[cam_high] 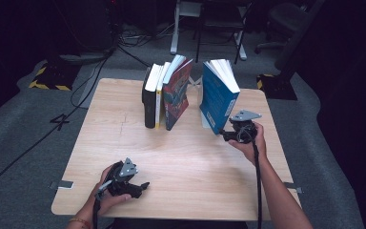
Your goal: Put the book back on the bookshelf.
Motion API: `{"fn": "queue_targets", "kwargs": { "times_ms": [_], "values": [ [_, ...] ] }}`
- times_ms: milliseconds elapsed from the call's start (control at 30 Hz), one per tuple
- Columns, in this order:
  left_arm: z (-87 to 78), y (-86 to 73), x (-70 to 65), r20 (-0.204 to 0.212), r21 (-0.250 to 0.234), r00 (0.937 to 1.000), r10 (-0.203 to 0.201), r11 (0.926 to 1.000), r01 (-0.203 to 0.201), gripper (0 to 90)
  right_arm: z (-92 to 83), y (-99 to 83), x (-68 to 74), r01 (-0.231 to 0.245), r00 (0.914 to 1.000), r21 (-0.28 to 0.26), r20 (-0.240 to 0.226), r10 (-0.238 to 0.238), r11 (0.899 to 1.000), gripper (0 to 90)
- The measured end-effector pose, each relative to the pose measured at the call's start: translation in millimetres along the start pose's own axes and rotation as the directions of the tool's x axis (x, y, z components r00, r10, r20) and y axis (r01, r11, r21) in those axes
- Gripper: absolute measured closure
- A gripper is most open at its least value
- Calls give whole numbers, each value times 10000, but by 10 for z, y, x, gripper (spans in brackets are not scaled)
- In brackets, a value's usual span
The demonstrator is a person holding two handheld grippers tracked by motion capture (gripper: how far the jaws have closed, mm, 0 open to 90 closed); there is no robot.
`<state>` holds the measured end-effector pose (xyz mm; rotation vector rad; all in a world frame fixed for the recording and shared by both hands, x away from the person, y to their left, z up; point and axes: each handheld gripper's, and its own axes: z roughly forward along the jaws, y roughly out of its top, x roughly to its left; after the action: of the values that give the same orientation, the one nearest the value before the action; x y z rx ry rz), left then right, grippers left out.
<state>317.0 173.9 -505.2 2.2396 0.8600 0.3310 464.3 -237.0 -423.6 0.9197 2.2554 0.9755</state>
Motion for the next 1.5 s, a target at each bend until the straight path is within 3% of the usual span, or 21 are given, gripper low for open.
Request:
{"fn": "queue_targets", "kwargs": {
  "times_ms": [433,633,900,1200,1500],
  "values": [
    [0,0,0,1,0,10000,0,10000,0,159,-179,-102,146,904,9950,226,-439,-894,9956,326],
    [0,0,0,-1,-1,10000,2,10000,-2,159,-247,-211,183,1093,9926,293,-565,-1076,9936,318],
    [1,1,0,-1,-4,10000,-13,10000,13,159,-329,-403,150,855,9934,416,-799,-820,9955,312],
    [2,2,1,-12,9,10000,-18,10000,18,159,-466,-601,170,1272,9900,468,-673,-1239,9908,303],
    [3,3,0,-16,-1,10000,-39,10000,39,159,-591,-782,201,1540,9844,616,-954,-1478,9861,311]
  ]
}}
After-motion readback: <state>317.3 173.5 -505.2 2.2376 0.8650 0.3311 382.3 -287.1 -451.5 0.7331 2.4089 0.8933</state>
